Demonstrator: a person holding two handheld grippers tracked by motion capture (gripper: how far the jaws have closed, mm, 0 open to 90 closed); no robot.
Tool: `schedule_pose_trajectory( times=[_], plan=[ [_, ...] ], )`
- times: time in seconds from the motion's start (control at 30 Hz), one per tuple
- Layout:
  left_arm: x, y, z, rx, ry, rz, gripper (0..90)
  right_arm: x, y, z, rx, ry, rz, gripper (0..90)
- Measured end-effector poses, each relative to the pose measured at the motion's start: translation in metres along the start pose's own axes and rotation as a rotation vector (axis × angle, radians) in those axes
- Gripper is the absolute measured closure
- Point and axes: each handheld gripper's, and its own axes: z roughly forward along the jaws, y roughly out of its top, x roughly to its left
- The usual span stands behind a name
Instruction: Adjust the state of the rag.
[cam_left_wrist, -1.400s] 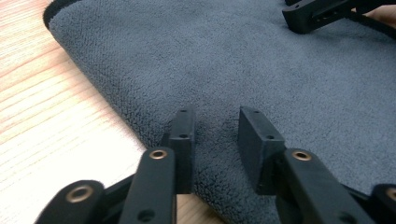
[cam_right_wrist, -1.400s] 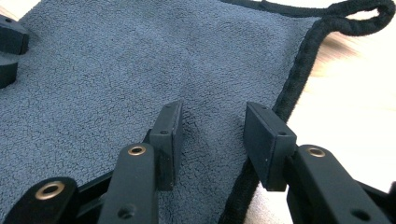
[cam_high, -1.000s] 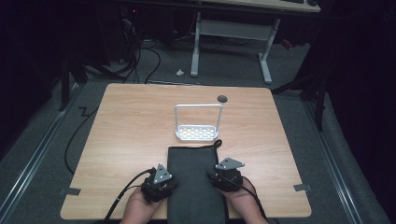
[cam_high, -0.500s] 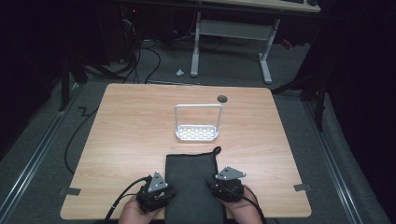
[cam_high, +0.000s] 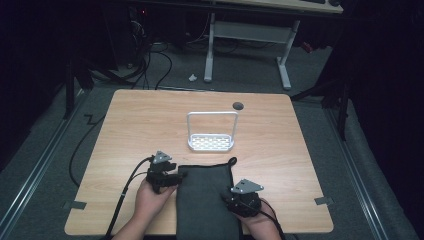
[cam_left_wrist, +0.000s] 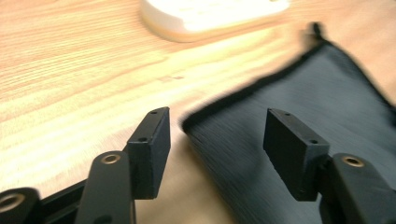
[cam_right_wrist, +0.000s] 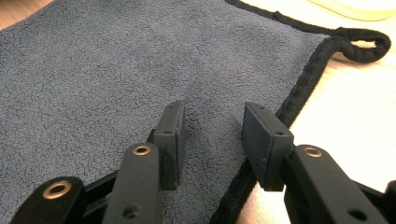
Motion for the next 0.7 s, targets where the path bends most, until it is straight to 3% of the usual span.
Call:
schedule_pose_trajectory(
  times=[0.03, 0.23, 0.33, 0.4, 0.47, 0.53, 0.7],
  plan=[
    [0.000, 0.001, 0.005, 0.010, -0.003, -0.011, 40.0, 0.000, 0.000, 0.000, 0.000, -0.001, -0.001, 60.2],
    [-0.008, 0.000, 0.012, -0.011, 0.007, 0.007, 47.9, -0.002, 0.001, -0.001, 0.001, 0.011, -0.001, 58.8],
    [-0.011, -0.004, 0.012, -0.030, 0.032, 0.020, 55.8, -0.005, 0.004, -0.002, -0.011, 0.003, 0.017, 59.8],
    [-0.008, -0.008, 0.010, -0.047, 0.020, -0.001, 59.9, -0.011, 0.008, -0.002, -0.024, -0.024, 0.014, 59.8],
    [-0.005, -0.009, 0.007, -0.051, 0.005, -0.035, 59.1, -0.019, 0.017, -0.001, -0.028, -0.036, 0.029, 57.5],
    [-0.003, -0.012, 0.001, -0.077, -0.022, -0.065, 57.4, -0.029, 0.026, 0.002, -0.032, -0.016, 0.076, 55.5],
    [-0.002, -0.014, -0.016, -0.103, -0.019, -0.041, 54.8, -0.040, 0.041, 0.008, -0.028, -0.031, 0.105, 53.2]
  ],
)
